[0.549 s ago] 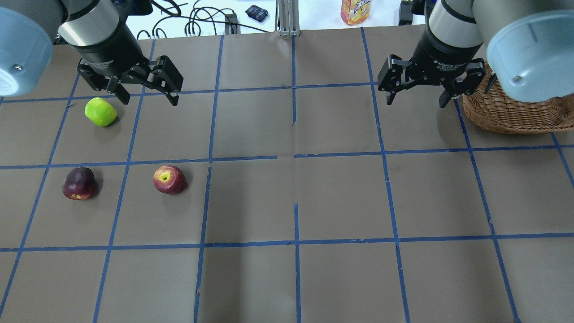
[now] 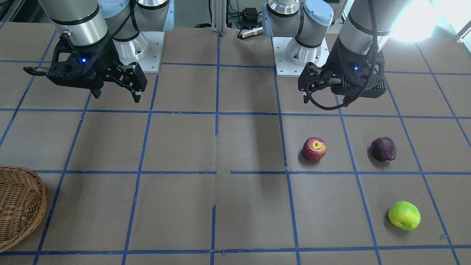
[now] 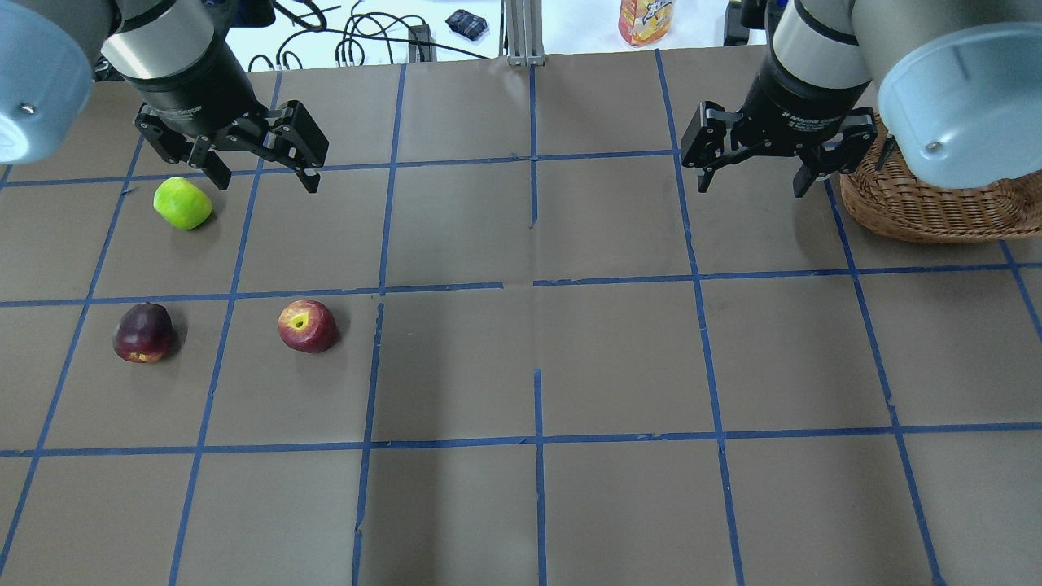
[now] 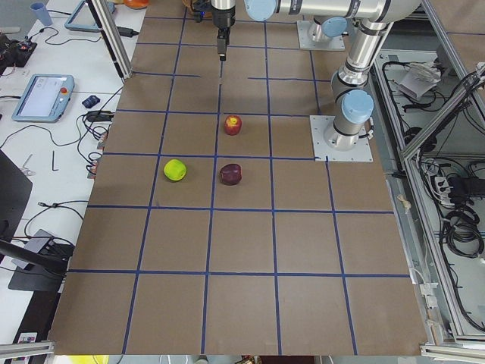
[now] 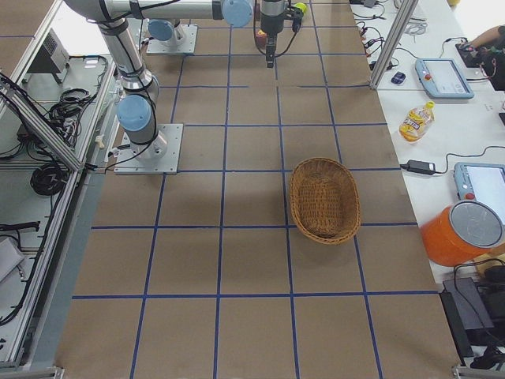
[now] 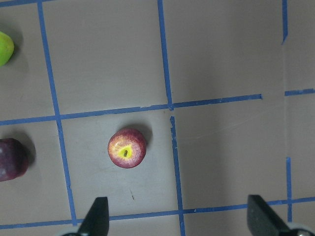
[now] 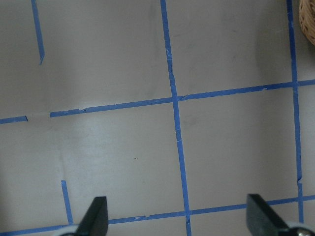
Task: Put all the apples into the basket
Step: 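Move the left gripper down over the red-yellow apple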
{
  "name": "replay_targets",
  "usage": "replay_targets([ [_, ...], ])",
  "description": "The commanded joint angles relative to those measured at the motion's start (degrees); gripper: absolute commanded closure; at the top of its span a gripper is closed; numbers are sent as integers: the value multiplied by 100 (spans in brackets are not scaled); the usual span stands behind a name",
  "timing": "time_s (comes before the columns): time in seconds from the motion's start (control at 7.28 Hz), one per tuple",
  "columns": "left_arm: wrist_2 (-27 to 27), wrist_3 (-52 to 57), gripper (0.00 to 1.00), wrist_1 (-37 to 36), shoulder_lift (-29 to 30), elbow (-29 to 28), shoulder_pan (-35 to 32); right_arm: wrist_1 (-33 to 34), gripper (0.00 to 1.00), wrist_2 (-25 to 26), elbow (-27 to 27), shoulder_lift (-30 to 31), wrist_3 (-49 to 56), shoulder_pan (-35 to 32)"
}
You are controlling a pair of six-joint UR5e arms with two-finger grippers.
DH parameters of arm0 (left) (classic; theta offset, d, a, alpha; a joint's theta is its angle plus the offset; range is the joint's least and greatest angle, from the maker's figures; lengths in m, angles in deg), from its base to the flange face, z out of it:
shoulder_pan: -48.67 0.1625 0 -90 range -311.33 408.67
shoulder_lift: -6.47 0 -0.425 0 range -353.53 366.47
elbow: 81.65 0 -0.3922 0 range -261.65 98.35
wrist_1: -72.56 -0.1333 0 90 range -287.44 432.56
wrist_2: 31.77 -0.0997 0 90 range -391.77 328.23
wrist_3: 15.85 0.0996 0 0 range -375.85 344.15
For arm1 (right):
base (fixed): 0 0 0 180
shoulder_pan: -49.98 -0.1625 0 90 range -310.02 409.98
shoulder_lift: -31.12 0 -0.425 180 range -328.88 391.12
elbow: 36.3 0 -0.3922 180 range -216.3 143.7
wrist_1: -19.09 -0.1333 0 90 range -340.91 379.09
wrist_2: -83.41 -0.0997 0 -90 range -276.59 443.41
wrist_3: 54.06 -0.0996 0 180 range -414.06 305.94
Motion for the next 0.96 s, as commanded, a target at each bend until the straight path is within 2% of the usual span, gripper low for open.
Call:
replay_targets([
  [0.0,-43,25,0,-27,182,122,43,0,0,0,1,-12,0,-2],
  [0.14,-35,17,0,-53,313,393,113,0,0,0,1,-12,0,-2],
  [0.27,-18,104,0,-445,402,726,348,0,0,0,1,-4,0,-2],
  [0.41,17,409,0,-1014,420,947,412,0,0,0,1,-21,0,-2],
  [0.55,-52,377,2,-1464,525,1062,438,-9,0,0,9,5,0,-2],
  [0.69,-140,351,0,-1990,639,1263,456,0,0,0,1,-3,-9,-2],
  [0.82,-141,385,0,-2074,779,1718,508,-9,0,0,9,5,-9,7],
])
